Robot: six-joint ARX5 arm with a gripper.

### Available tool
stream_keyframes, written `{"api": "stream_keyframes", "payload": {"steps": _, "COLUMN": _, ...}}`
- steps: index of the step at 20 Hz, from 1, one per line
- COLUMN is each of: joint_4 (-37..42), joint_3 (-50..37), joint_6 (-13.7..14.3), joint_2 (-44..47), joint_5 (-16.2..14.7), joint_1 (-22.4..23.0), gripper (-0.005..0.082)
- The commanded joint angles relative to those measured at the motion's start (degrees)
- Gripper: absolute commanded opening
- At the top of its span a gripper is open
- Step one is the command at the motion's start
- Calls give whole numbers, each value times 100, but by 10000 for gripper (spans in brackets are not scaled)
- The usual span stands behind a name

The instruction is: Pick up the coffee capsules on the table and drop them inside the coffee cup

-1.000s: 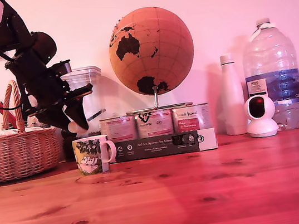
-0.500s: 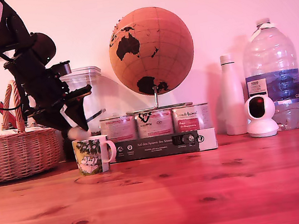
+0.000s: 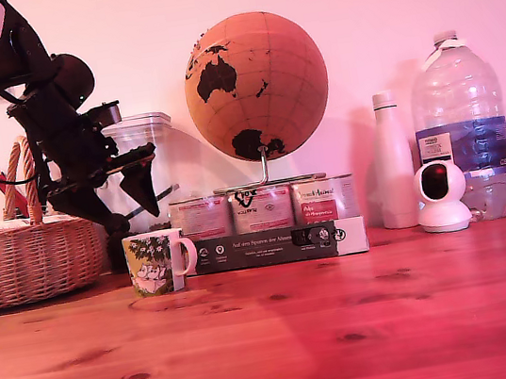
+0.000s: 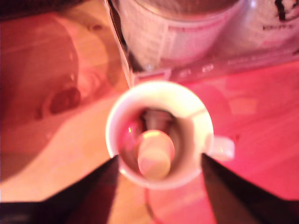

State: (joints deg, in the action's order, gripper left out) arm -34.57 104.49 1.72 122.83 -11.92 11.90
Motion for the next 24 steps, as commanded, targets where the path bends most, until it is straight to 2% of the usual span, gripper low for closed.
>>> {"api": "stream_keyframes", "payload": {"steps": 1, "joint_4": -52, "joint_3": 24, "joint_6": 77, "joint_2": -28, "joint_5": -66, "joint_1": 4, "gripper": -8}}
{"api": "stream_keyframes", "payload": {"steps": 10, "joint_4": -247, "joint_3": 22, "joint_6": 92, "joint_2": -745, "joint_5": -103, "joint_1": 170, "gripper": -24}}
{"api": "stream_keyframes", "payload": {"steps": 14, "joint_4": -278, "joint_3": 20, "joint_6": 92, "joint_2": -1145, "joint_5": 116, "joint_1": 293, "gripper": -24}}
{"api": "stream_keyframes", "payload": {"steps": 18, "joint_4": -229, "joint_3": -81, "joint_6": 105, "joint_2": -1554, "joint_5": 120, "joint_1": 367, "gripper": -24}}
{"api": "stream_keyframes", "payload": {"steps": 24, "joint_4": 557, "joint_3": -1305, "joint_6": 114, "joint_2": -2450, "joint_5": 103, "joint_1": 374, "gripper": -24}}
